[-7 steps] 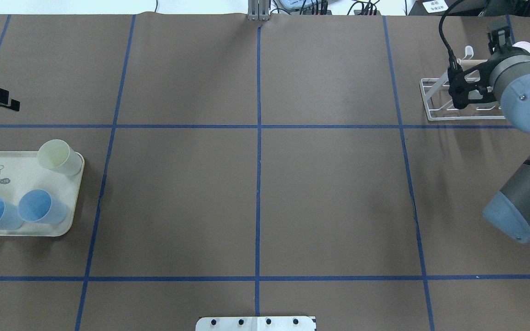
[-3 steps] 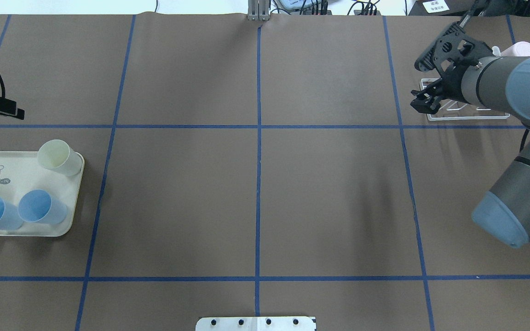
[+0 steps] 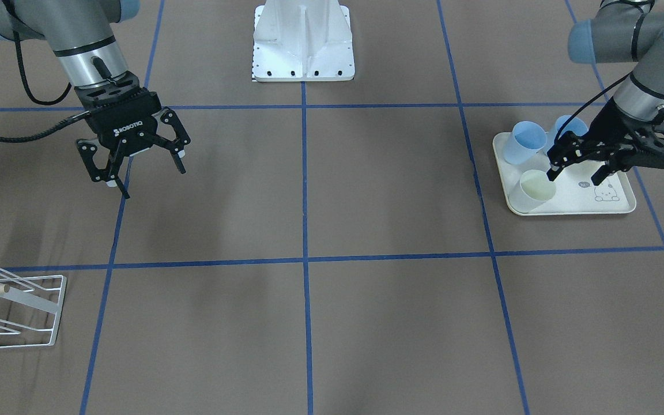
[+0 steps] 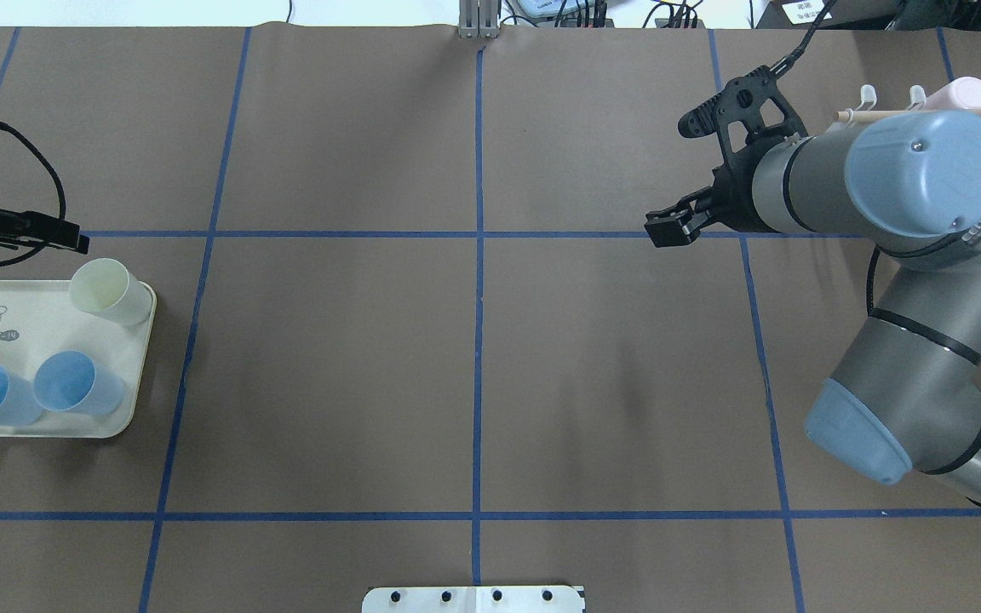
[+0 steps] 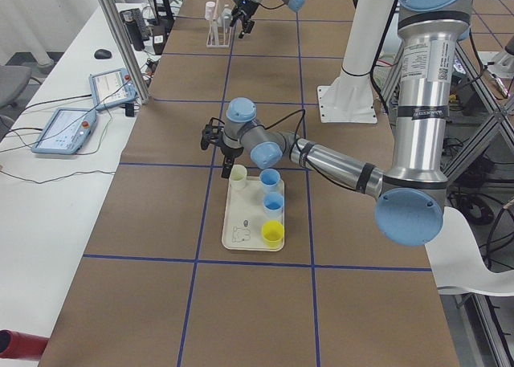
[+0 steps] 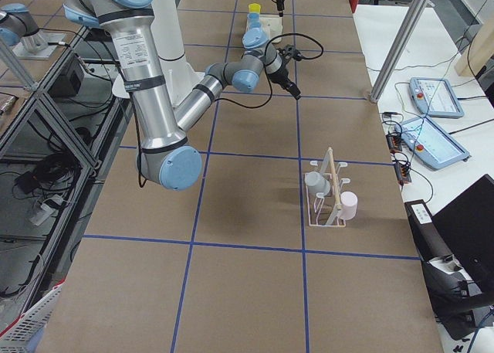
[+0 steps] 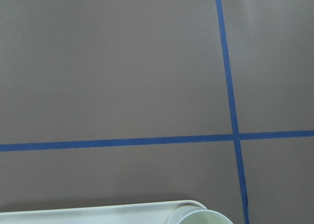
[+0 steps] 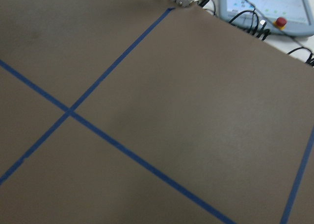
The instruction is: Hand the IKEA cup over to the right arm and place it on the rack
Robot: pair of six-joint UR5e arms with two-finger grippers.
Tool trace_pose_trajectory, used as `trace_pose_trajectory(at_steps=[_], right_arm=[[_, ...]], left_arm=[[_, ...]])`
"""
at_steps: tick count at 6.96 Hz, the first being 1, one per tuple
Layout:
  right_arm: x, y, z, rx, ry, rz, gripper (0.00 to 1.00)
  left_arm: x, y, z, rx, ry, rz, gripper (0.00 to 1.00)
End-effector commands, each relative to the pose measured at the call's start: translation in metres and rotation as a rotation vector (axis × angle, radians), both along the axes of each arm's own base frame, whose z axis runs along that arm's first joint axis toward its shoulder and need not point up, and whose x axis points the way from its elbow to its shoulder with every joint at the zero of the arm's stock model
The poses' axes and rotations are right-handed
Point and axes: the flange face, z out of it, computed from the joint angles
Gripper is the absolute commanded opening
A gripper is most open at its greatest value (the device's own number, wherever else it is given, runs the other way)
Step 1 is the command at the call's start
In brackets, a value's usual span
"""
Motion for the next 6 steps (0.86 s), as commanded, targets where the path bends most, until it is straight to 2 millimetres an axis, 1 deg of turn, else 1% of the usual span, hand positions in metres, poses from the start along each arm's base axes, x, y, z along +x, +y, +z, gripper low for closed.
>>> trace_pose_trajectory(at_steps=[1,2,3,4,6], right_arm=[[-0.016,-0.004,-0.033,-0.092,0.035,-0.057,1.0],[-0.015,-0.001,-0.042,-0.083,0.019,-0.065,1.0],[-0.018,-0.002,-0.047,-0.077,0.014,-0.066,1.0],[-0.017,-0.003,-0.047,-0.076,0.015,-0.058,1.0],[-0.018,-0.003,-0.046,-0.077,0.017,-0.059,1.0]], left_arm=[[0.003,0.003,0.02,-0.02,-0.028,0.001,1.0],[0.007,0.001,0.021,-0.022,-0.03,0.0,1.0],[0.017,0.004,0.026,-0.027,-0.036,0.021,1.0],[0.026,0.008,0.026,-0.026,-0.036,0.04,0.84],[0.032,0.012,0.033,-0.037,-0.044,0.054,0.63]])
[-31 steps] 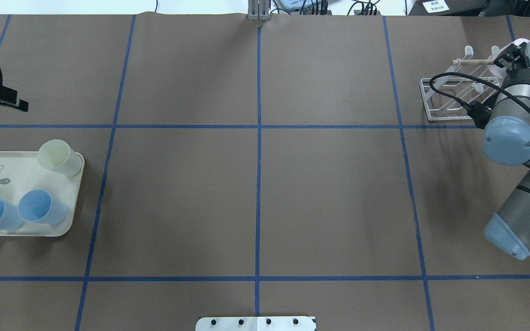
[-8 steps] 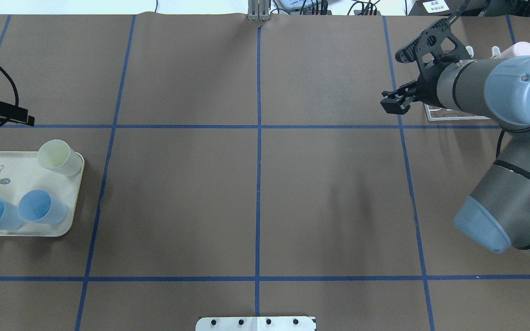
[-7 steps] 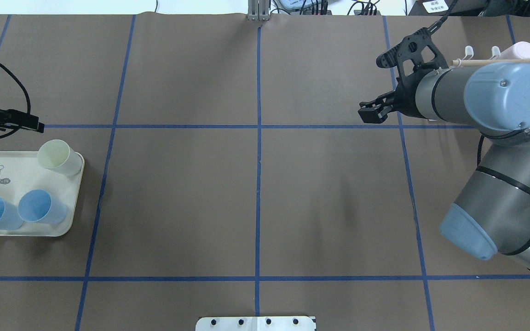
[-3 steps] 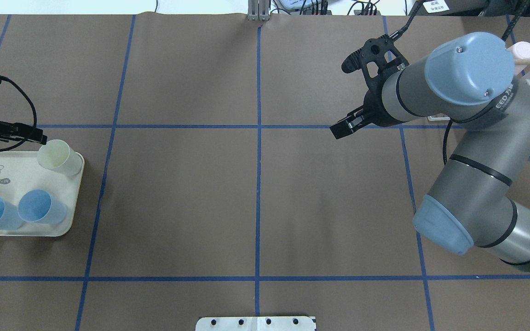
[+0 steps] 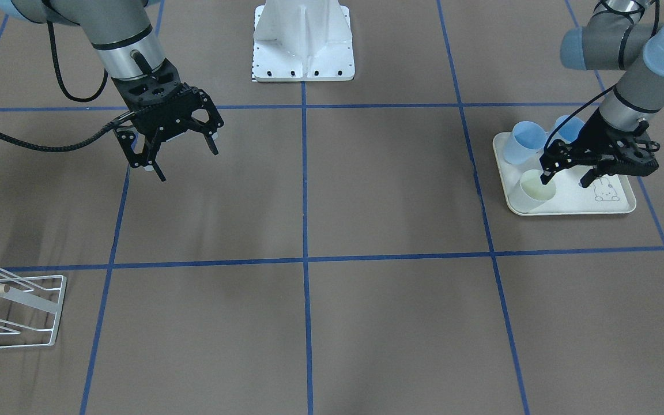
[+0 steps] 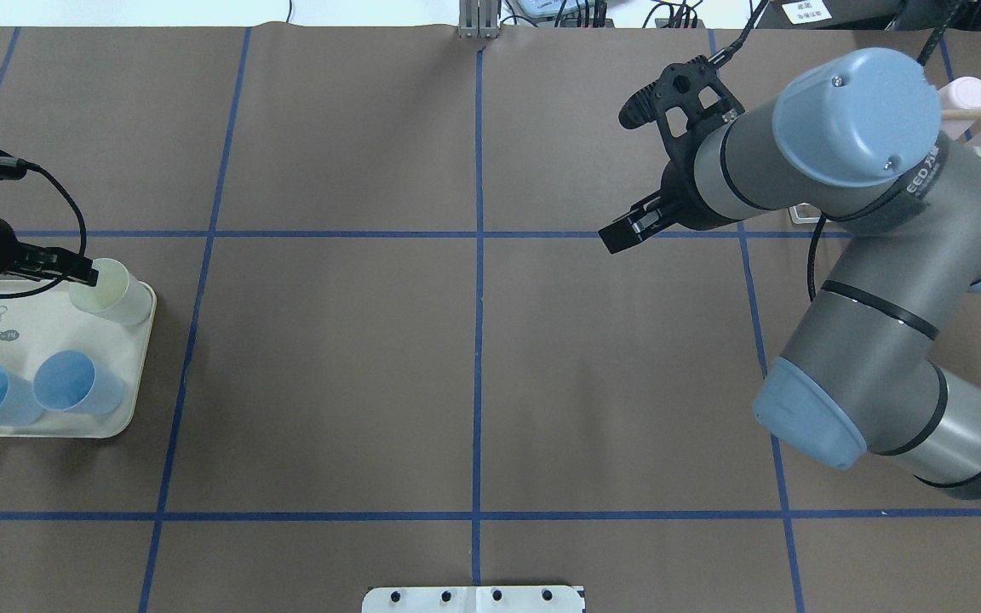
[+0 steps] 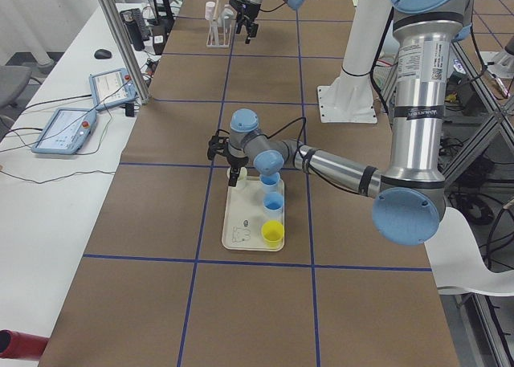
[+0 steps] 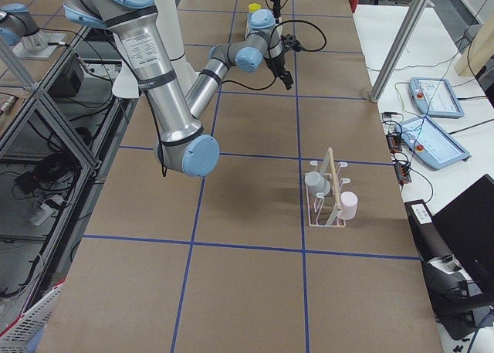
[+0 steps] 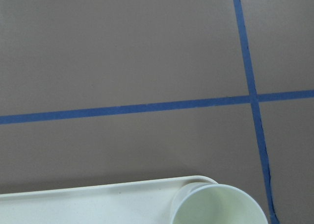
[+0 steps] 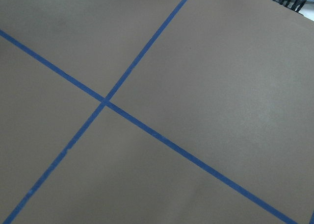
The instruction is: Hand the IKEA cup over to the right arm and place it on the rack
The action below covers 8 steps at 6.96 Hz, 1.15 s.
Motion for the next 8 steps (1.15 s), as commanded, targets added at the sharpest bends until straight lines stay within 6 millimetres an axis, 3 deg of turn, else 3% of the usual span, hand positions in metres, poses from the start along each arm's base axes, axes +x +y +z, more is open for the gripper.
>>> trace_pose_trajectory(at_steps=[1,2,4,6,8], right_arm=[[-0.001,0.001,-0.001,-0.002,-0.002,-0.001,1.0],[-0.002,0.001,0.0,-0.004,-0.001,0.0,1.0],[-0.003,0.002,0.001,-0.006,0.001,-0.003,1.0],[-0.003,0.002,0.0,-0.003,-0.001,-0.002,1.0],[-0.007,0.003,0.0,0.01,0.003,-0.011,1.0]], left_arm=[[0.007,0.0,0.011,-0.015,-0.012,0.014,0.57],[0.011,0.001,0.014,-0.011,-0.007,0.019,0.48],[0.012,0.001,0.016,-0.011,-0.004,0.023,0.15],[0.012,0.002,0.016,-0.011,-0.002,0.03,0.0],[0.006,0.007,0.005,-0.012,0.033,0.051,0.0]])
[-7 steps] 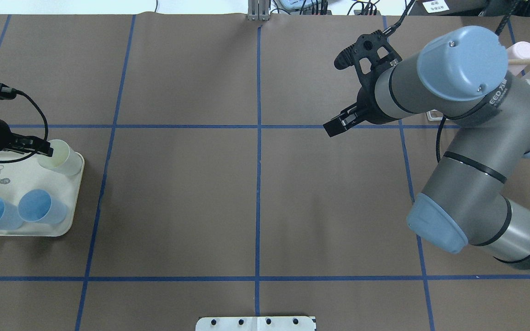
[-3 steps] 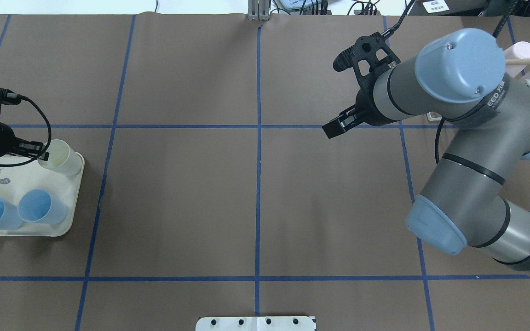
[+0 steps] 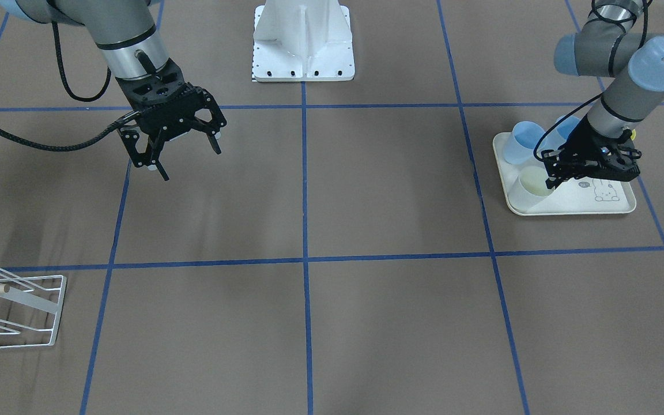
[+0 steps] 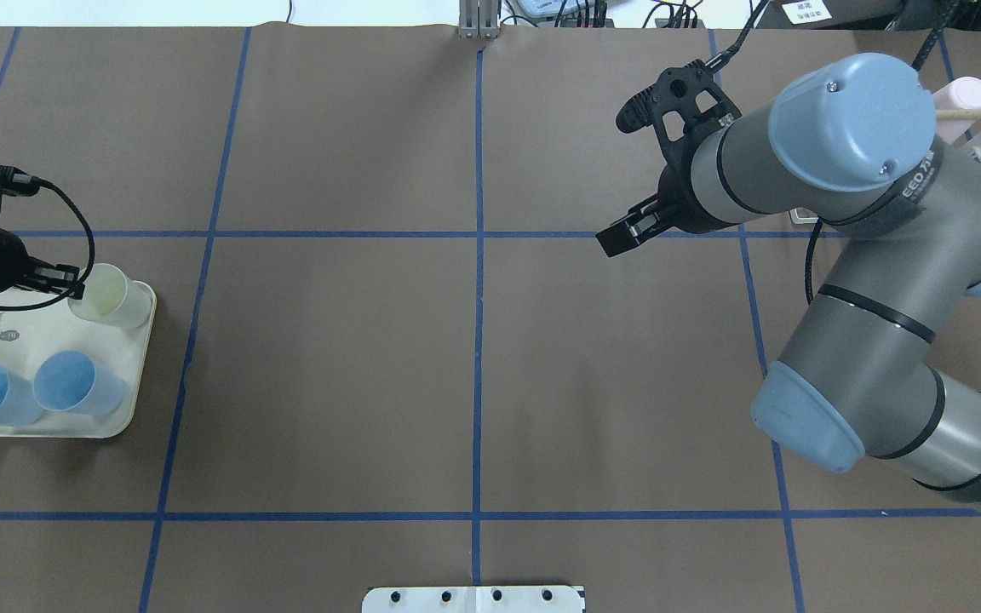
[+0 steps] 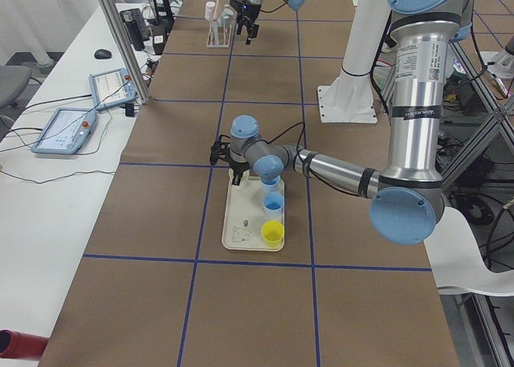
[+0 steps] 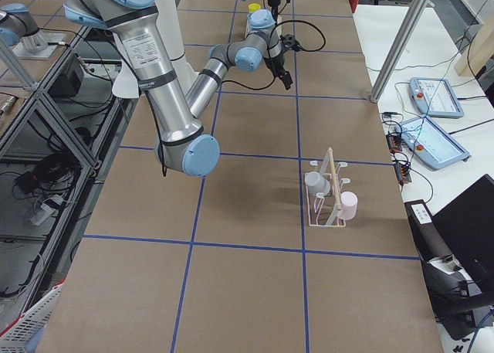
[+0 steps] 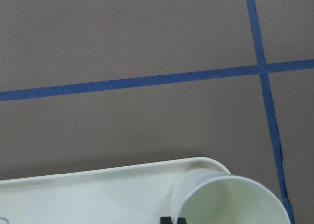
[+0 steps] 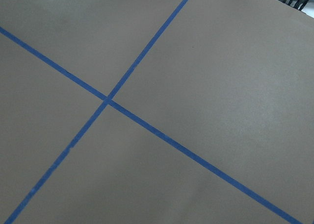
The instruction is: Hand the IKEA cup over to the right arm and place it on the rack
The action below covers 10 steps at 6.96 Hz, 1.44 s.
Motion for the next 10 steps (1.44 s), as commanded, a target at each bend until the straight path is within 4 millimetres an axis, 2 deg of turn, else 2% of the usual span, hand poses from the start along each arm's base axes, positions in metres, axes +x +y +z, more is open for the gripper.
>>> trace_pose_trajectory(at_steps=[1,3,5,6,8,9,10], right_arm=[[-0.006,0.0,-0.008,0.023,-0.005,-0.011,1.0],[-0.029,-0.004,-0.031,0.19,0.001,-0.036,0.99],[-0.072,-0.004,-0.024,0.417,-0.208,-0.04,0.99],[-0.085,0.007,-0.03,0.491,-0.286,-0.009,1.0],[-0.095,0.024,-0.041,0.539,-0.295,0.081,0.99],[-0.111,0.048,-0.045,0.604,-0.353,0.097,0.99],[-0.117,0.07,-0.053,0.732,-0.405,0.057,0.99]], left_arm=[[-0.029,-0.004,-0.028,0.006,0.064,-0.015,0.0],[-0.073,-0.015,-0.068,-0.043,0.18,-0.093,0.0],[-0.067,-0.014,-0.163,-0.181,0.379,-0.163,0.0],[-0.066,-0.008,-0.205,-0.257,0.479,-0.17,0.0],[-0.068,0.003,-0.249,-0.336,0.658,-0.196,0.0],[-0.059,0.004,-0.275,-0.4,0.723,-0.2,0.0],[-0.045,0.008,-0.294,-0.457,0.749,-0.187,0.0]])
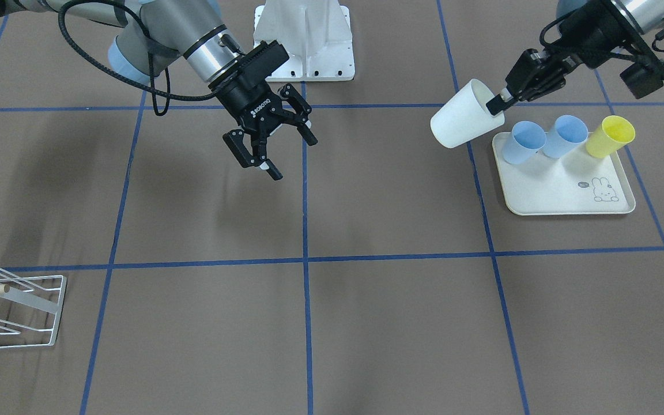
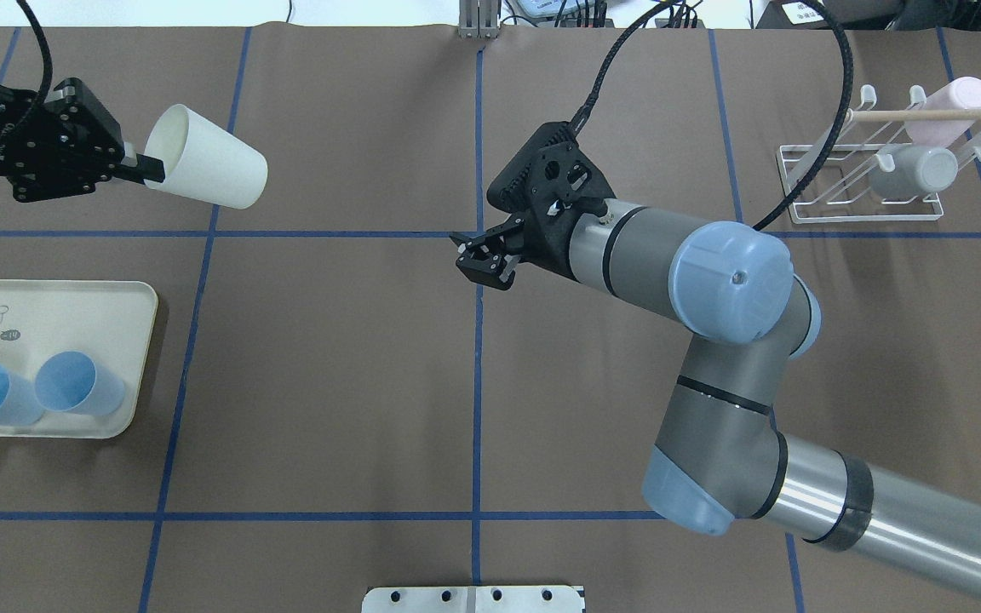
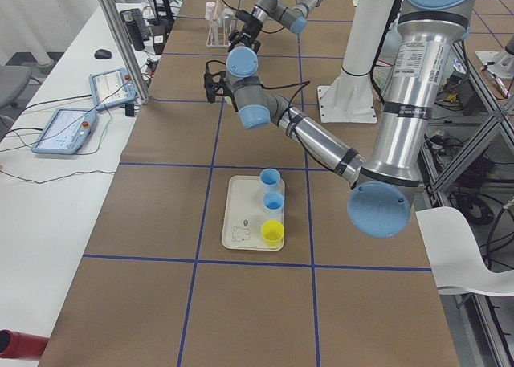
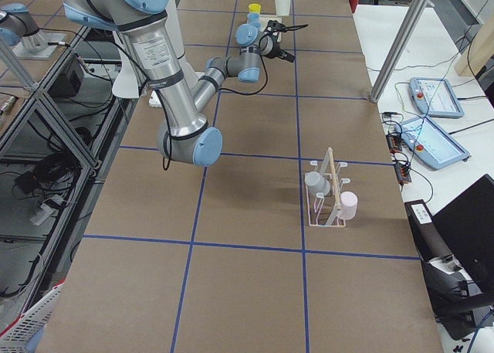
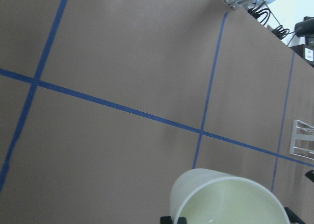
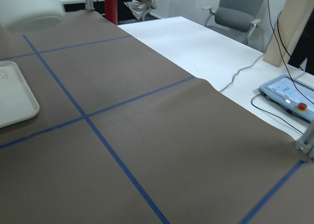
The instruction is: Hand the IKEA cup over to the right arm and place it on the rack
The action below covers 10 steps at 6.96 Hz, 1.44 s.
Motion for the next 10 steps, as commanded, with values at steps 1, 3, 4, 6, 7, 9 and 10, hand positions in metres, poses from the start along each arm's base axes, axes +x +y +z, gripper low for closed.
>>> trace_pose_trajectory(at_steps=[1,3,4,6,7,9,10], right_arm=[[-0.015,0.04,-0.01,0.175,-0.068,-0.029,0.99],[-0.017,0.048,-0.027,0.197,-0.092,-0.038,0.99],[-0.018,0.048,-0.039,0.217,-0.103,-0.035,0.99],[-0.016,0.049,-0.045,0.233,-0.105,-0.033,0.99],[-0.014,0.049,-0.047,0.236,-0.109,-0.03,0.99],[-0.012,0.049,-0.049,0.25,-0.105,-0.027,0.99],[-0.013,0.049,-0.051,0.27,-0.095,-0.024,0.99]], left_arm=[[0.026,0.005,-0.043,-0.079,0.086,0.036,0.0],[0.043,0.004,-0.07,-0.128,0.122,0.063,0.0],[0.056,0.009,-0.07,-0.129,0.12,0.09,0.0],[0.078,0.017,-0.072,-0.129,0.119,0.115,0.0],[0.084,0.019,-0.071,-0.126,0.119,0.121,0.0],[0.085,0.019,-0.07,-0.127,0.116,0.124,0.0],[0.085,0.021,-0.069,-0.123,0.115,0.129,0.0]])
